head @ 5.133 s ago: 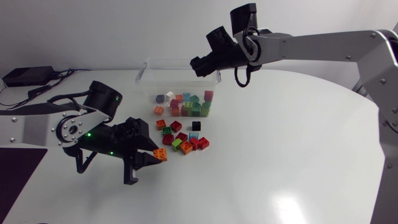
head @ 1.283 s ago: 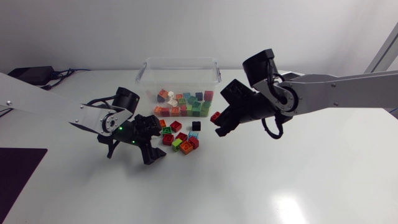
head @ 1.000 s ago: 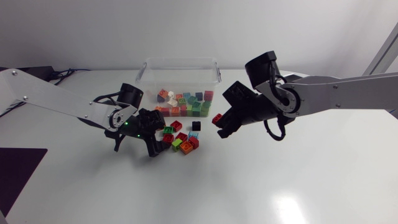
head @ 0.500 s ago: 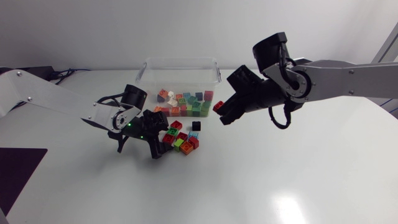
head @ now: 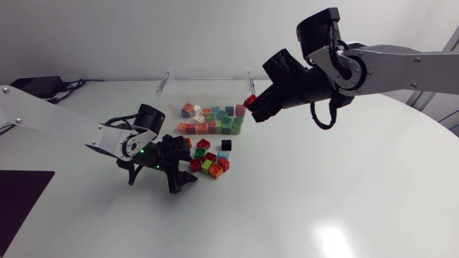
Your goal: Place the duplo bricks in the container
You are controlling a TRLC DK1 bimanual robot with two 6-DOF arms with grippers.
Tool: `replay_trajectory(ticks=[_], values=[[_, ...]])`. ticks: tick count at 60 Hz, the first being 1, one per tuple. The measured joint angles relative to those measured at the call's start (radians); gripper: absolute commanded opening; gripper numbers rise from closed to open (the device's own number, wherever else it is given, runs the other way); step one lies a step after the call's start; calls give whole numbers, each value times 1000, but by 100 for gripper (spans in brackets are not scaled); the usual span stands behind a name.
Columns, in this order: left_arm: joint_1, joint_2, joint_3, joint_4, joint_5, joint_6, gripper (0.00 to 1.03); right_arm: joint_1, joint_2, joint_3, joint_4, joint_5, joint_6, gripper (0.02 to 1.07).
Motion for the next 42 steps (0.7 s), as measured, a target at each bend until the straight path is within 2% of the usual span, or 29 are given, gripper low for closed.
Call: replay_trajectory(ticks=[9,18,25,30,42], values=[[0,-5,-6,-6,7,0,75,0,8,14,-9,-3,0,32],[-6,-4,-5,-7,6,-1,51,0,47,93,-16,-7,3,32],[-16,-4,-4,-7,6,-6,45,0,88,160,-4,-8,11,32],[-23,-4,-4,-8,6,-20,34,0,123,204,8,-14,21,32],[-33,-4,-4,-7,14,-28,32,-7,232,322,38,-37,69,32]])
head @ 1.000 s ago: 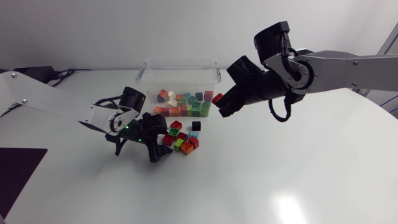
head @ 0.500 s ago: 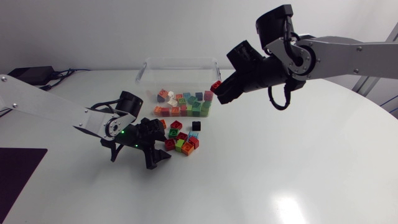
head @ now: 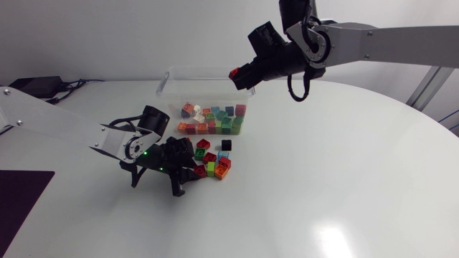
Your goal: Place the duplo bricks in the container
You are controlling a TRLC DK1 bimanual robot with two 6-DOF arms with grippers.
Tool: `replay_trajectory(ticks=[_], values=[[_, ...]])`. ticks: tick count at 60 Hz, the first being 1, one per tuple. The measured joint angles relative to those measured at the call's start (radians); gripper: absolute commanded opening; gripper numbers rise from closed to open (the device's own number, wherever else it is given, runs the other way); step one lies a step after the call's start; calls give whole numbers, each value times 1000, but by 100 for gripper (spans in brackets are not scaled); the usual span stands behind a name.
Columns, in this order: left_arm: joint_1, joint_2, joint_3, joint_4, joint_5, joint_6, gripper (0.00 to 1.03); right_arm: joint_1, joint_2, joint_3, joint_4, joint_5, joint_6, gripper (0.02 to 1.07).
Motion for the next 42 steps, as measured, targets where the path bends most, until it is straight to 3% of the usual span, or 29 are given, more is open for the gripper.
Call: replay_trajectory(ticks=[17,21,32,42], values=[[11,-143,-75,-66,0,0,32,-8,163,164,24,-5,42,33],[23,-195,-87,-84,7,0,32,-8,202,195,26,-4,47,44],[55,-307,-98,-136,15,1,32,-8,302,315,22,11,48,93],[89,-397,-95,-167,30,-1,32,-15,299,323,22,13,47,97]])
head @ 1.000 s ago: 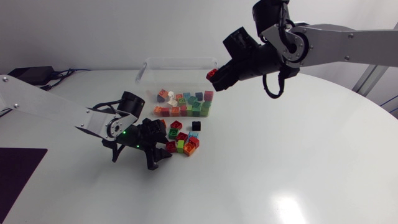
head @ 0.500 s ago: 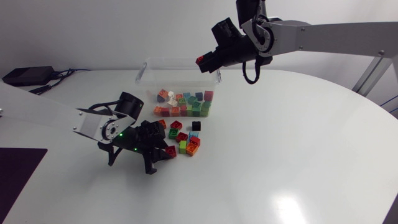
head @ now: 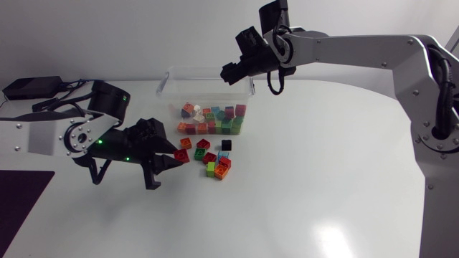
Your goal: Place the duplo bricks in the container
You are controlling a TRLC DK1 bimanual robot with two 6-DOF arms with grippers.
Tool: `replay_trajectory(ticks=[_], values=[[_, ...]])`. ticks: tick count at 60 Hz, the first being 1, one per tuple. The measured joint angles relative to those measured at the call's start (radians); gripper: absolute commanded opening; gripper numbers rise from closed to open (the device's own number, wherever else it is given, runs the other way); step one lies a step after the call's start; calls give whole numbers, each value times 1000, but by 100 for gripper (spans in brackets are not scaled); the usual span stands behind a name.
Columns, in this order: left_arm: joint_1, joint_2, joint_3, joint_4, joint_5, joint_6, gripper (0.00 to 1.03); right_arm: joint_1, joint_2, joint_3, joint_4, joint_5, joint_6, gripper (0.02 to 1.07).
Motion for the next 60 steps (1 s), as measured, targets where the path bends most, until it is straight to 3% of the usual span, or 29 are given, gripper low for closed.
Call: replay_trajectory(ticks=[16,36,60], values=[[57,-40,123,-11,19,-92,32,-29,-265,-298,2,-2,-24,98],[63,14,309,93,22,-255,32,24,-522,-732,-4,-32,-92,98],[64,296,587,149,-33,-381,33,109,-502,-832,-28,-32,-98,100]])
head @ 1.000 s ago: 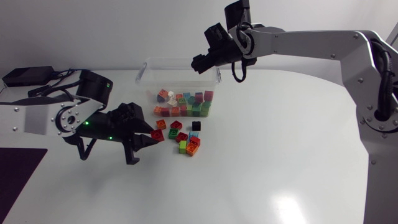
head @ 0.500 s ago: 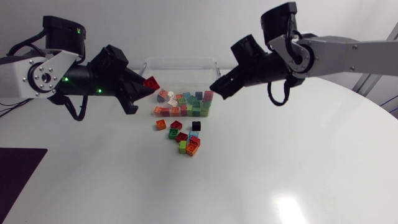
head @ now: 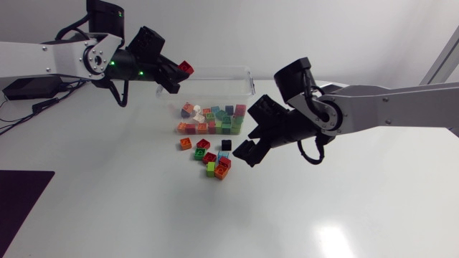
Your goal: Place the duplo bricks in the container
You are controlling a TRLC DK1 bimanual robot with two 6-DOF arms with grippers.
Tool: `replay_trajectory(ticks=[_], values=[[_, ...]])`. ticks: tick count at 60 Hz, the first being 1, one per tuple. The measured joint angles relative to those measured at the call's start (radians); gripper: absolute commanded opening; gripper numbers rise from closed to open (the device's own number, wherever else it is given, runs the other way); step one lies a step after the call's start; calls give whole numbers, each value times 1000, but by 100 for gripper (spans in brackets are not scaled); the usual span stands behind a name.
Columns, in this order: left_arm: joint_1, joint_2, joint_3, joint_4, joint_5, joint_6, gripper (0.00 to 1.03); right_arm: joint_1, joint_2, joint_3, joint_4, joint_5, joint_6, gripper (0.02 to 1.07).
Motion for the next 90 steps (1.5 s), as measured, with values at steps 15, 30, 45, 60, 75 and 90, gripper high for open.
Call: replay_trajectory(ticks=[15,30,45,60,75,90], values=[[0,128,126,0,-35,-24,41,15,97,0,-32,0,-16,101],[-3,207,218,3,-85,-51,99,55,171,20,-45,0,-16,101],[10,190,204,3,-89,-64,99,98,233,71,-64,7,-16,101],[67,-31,4,4,-84,-63,99,111,306,145,-85,36,-17,101],[77,-258,-239,2,-76,21,99,132,394,225,-93,84,-36,101],[100,-402,-428,-10,-56,127,99,135,425,263,-101,98,-61,85]])
